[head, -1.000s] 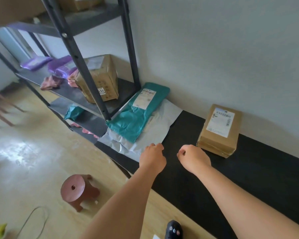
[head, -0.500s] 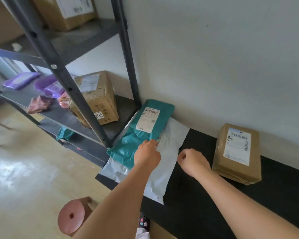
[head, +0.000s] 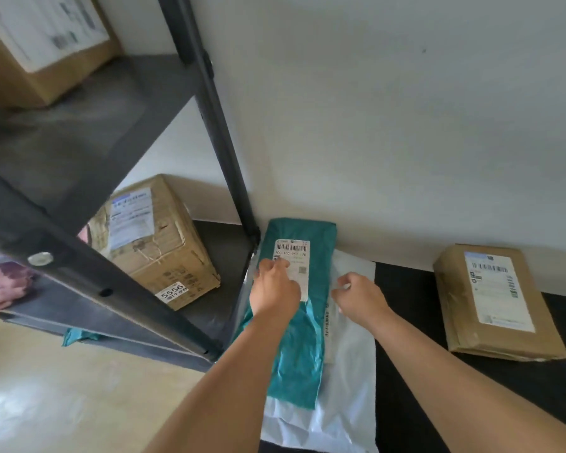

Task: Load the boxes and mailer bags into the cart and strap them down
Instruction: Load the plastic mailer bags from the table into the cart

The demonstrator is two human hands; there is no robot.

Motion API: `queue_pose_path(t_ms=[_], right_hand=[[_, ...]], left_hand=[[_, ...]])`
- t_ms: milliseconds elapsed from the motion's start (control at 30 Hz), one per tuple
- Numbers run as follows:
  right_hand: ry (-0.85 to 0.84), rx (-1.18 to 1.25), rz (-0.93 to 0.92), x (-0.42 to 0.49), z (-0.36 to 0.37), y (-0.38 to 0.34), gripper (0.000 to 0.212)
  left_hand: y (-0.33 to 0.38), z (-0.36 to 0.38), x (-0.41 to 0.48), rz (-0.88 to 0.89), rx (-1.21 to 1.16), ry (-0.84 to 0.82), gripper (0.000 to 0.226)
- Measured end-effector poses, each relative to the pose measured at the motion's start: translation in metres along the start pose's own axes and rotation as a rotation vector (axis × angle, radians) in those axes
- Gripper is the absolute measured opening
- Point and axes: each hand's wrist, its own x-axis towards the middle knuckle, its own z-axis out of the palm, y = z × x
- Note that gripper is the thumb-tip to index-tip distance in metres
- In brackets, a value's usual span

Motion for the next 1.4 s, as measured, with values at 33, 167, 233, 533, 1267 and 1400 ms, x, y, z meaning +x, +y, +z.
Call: queue_pose_path(t_ms=[33, 167, 233, 533, 1267, 1400], right_hand=[[-0.002, 0.02, 0.014, 0.002, 0.003, -0.002, 0.035], [-0.03, 0.118, 0.088, 0.01, 0.015, -0.009, 0.027], [-0.05, 0.192, 0.122, 0.013, 0.02, -0.011, 0.024], [-0.095, 0.708, 0.215, 0.007, 0.027, -0.007, 0.007], [0.308, 1.193, 0.151, -0.093, -0.065, 0.082, 0.032], [0.41, 1.257, 0.182, -0.13, -0.089, 0.12, 0.032]], left_hand=[[-0.003, 0.0, 0.004, 0.006, 0.01, 0.011, 0.05], [-0.011, -0.001, 0.017, -0.062, -0.052, 0.004, 0.066], [-0.013, 0.0, 0.023, -0.133, -0.156, -0.034, 0.072], [-0.018, 0.011, 0.026, -0.272, -0.293, 0.016, 0.077], [0.107, 0.048, -0.05, 0.17, -0.629, -0.035, 0.043], [0.146, 0.066, -0.091, 0.252, -0.599, -0.08, 0.043]])
